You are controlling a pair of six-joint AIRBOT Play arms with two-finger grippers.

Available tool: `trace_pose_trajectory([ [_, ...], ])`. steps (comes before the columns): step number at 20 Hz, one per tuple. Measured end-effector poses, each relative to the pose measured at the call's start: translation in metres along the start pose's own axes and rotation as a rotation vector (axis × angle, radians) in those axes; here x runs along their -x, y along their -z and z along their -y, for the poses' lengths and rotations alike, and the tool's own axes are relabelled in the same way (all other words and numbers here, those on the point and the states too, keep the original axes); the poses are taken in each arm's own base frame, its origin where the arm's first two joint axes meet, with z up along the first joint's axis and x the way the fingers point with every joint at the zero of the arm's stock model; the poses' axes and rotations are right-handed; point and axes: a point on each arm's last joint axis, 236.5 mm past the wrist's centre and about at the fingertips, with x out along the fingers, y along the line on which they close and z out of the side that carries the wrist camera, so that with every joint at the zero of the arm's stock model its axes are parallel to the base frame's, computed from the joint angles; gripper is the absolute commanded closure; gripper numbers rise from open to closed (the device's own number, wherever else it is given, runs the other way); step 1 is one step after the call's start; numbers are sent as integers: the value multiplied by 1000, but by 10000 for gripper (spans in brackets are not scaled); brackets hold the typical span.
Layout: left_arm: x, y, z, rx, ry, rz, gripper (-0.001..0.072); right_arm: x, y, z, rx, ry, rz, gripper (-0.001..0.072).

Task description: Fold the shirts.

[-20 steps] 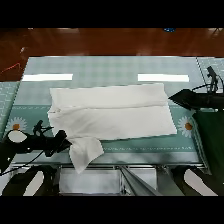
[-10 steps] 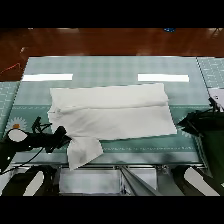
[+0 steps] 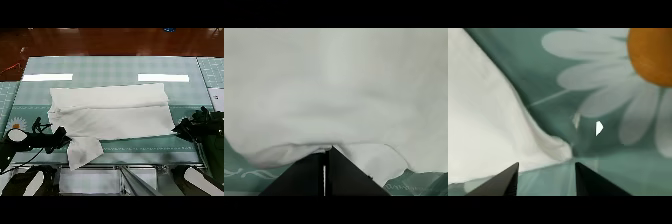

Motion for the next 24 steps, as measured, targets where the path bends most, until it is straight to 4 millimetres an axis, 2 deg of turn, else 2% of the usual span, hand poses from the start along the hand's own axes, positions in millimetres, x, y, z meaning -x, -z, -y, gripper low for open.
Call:
trace_pose_trajectory([
  [2,0,0,0,0,0,-1,685,-5,-5,-7,-13,-42,4,303],
  [3,0,0,0,0,0,-2,685,-7,-8,-11,-15,-61,10,355],
  [4,0,0,0,0,1,-2,685,-8,-14,-14,-10,-82,30,538],
  [5,0,1,1,2,3,-4,685,-9,-23,-17,4,-95,64,690],
  [7,2,-1,3,-4,5,-1,685,-8,-28,-32,45,-163,82,690],
  [10,14,-14,21,-40,35,39,685,-5,-26,-50,97,-238,80,690],
  [12,29,-30,43,-86,69,92,685,1,-28,-58,125,-265,82,690],
  [15,58,-53,78,-185,114,169,686,14,-40,-71,176,-279,113,690],
  [17,70,-65,95,-236,118,185,685,22,-49,-86,234,-275,136,690],
  [19,74,-79,106,-256,111,183,685,30,-64,-104,294,-262,175,690],
  [24,66,-123,129,-269,81,130,686,44,-107,-146,359,-255,221,690],
])
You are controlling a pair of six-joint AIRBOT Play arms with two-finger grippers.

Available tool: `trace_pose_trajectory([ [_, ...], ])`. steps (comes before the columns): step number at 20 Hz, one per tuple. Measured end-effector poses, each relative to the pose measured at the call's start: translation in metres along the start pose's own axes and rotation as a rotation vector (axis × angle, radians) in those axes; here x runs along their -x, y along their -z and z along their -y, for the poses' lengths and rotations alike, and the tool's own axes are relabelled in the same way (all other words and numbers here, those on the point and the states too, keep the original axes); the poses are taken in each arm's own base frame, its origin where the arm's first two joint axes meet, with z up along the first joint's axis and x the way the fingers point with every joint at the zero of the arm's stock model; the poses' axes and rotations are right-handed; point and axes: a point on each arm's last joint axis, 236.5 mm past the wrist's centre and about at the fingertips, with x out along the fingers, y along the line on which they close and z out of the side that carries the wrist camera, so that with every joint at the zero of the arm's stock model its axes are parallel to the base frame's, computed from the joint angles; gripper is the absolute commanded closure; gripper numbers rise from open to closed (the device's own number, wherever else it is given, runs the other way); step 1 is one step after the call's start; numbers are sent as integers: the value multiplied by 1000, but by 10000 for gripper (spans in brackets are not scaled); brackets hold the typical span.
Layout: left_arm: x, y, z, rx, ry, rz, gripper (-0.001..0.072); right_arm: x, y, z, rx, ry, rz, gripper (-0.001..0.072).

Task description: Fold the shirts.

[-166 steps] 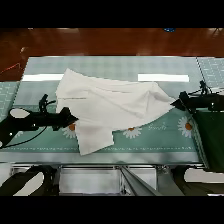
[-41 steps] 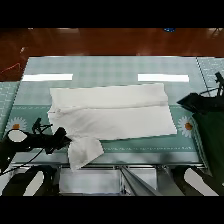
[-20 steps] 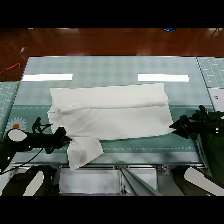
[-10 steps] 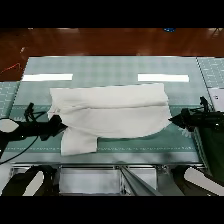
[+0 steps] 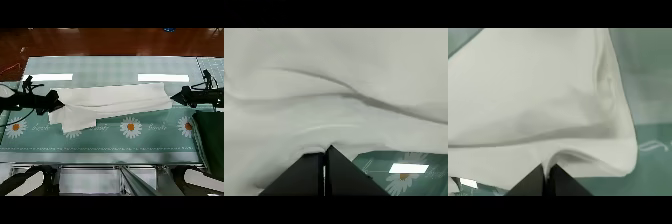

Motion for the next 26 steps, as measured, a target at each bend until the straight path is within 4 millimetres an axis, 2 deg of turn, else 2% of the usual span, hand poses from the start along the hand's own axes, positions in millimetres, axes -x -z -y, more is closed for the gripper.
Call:
trace_pose_trajectory([
  [5,-9,-54,20,-33,9,-24,686,-19,-32,-13,35,-9,-31,690],
  [9,-12,-89,32,-63,20,-38,685,-29,-55,-16,40,-10,-31,690],
  [13,-20,-110,29,-66,20,-48,686,-37,-73,-17,44,-14,-19,690],
  [16,-35,-111,22,-69,12,-85,679,-54,-79,-13,34,-13,-21,688],
  [17,-41,-110,20,-73,9,-98,526,-61,-81,-11,32,-9,-20,611],
  [18,-48,-108,18,-76,6,-115,199,-67,-82,-9,28,-4,-16,391],
  [19,-55,-106,16,-79,1,-130,198,-73,-85,-8,25,0,-5,294],
  [22,-62,-100,7,-81,-13,-178,199,-76,-99,-8,19,12,41,294],
  [24,-47,-107,-4,-77,-34,-177,200,-59,-116,-10,24,11,82,294],
  [26,-14,-115,-15,-74,-53,-155,200,-25,-132,-15,38,-3,127,294],
])
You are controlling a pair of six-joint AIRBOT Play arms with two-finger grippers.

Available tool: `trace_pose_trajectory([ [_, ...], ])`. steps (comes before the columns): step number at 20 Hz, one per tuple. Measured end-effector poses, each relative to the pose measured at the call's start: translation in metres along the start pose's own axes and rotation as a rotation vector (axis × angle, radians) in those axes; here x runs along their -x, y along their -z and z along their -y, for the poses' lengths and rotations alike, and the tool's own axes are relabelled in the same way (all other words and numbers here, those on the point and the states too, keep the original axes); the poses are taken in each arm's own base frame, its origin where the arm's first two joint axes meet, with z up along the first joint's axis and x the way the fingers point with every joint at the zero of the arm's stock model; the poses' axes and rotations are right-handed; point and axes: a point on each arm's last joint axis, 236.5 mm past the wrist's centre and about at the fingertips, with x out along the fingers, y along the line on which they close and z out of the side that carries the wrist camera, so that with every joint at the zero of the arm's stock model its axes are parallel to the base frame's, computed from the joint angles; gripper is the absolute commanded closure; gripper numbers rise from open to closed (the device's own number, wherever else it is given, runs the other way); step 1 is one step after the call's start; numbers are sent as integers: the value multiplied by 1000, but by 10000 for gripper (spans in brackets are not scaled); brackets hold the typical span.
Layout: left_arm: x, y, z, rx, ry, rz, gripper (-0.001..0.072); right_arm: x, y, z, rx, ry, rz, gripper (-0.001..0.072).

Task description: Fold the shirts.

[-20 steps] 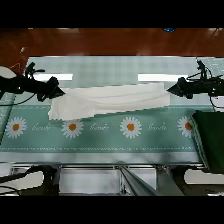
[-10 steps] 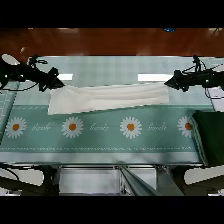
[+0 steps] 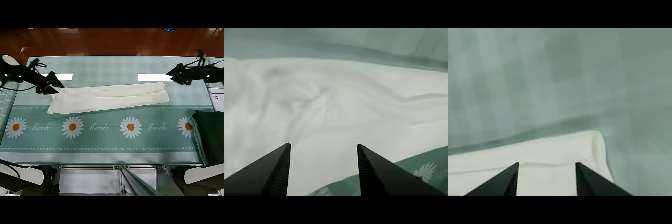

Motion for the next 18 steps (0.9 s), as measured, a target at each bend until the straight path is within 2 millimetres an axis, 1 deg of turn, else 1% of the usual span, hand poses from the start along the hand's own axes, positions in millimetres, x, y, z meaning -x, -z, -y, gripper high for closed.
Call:
trace_pose_trajectory([
  [2,44,-6,-26,37,-68,77,200,42,-15,5,2,5,40,294],
  [3,67,-7,-36,57,-91,121,200,63,-20,11,-1,15,63,294],
  [4,92,-7,-43,72,-114,182,200,81,-20,20,-7,35,71,294],
  [5,113,-7,-43,77,-124,249,200,95,-17,32,-27,56,72,294],
  [6,134,-7,-42,72,-139,332,200,105,-13,45,-52,78,78,294],
  [7,152,-5,-37,62,-148,411,200,108,-6,57,-84,92,73,294],
  [8,164,1,-26,37,-148,482,200,107,5,68,-123,102,54,294],
  [9,170,9,-13,9,-142,538,200,102,16,78,-155,110,37,294],
  [10,171,19,-1,-26,-139,578,200,95,23,84,-182,113,31,294],
  [11,166,32,13,-66,-131,601,200,86,32,89,-203,113,14,294],
  [12,156,45,25,-105,-119,606,200,77,38,91,-218,107,-2,294],
  [14,129,71,45,-177,-94,585,200,57,46,89,-245,75,-30,294],
  [16,99,93,58,-245,-79,538,199,36,53,84,-270,30,-58,294],
  [18,74,108,70,-299,-65,498,200,17,60,79,-287,-6,-96,294],
])
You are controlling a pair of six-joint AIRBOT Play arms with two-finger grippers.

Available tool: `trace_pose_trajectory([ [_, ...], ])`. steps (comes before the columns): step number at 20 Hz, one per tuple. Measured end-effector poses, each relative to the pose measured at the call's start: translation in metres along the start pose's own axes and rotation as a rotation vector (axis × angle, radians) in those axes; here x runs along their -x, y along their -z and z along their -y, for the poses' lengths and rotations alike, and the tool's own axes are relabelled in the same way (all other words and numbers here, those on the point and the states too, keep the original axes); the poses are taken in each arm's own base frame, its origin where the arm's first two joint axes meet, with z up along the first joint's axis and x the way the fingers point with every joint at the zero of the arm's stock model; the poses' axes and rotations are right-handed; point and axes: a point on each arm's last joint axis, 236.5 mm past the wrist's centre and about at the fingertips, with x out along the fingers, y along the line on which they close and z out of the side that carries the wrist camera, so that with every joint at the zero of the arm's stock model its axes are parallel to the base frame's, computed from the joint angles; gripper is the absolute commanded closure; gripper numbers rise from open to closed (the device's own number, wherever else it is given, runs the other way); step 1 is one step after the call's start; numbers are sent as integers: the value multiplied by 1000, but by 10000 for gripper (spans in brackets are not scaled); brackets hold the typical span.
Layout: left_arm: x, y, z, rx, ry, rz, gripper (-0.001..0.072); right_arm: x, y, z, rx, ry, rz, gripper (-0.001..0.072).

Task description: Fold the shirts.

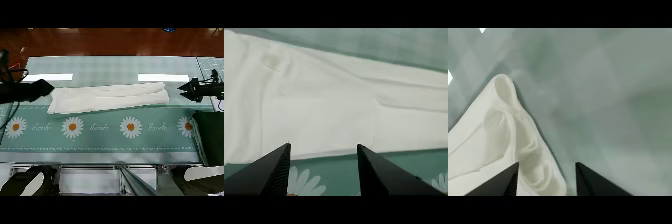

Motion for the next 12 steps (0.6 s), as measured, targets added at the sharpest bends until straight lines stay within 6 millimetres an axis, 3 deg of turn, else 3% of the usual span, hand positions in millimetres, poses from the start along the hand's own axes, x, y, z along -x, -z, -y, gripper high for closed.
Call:
trace_pose_trajectory([
  [3,-16,16,17,-31,29,-28,200,-26,10,-7,5,-26,-68,294],
  [9,-30,26,26,-16,48,-52,199,-68,28,-26,35,-45,-169,298],
  [10,-31,26,27,-14,51,-54,200,-74,33,-29,39,-47,-186,356],
  [11,-31,27,28,-12,51,-56,200,-81,38,-32,53,-43,-203,497],
  [12,-32,27,28,-12,52,-54,200,-87,43,-33,76,-31,-220,685],
])
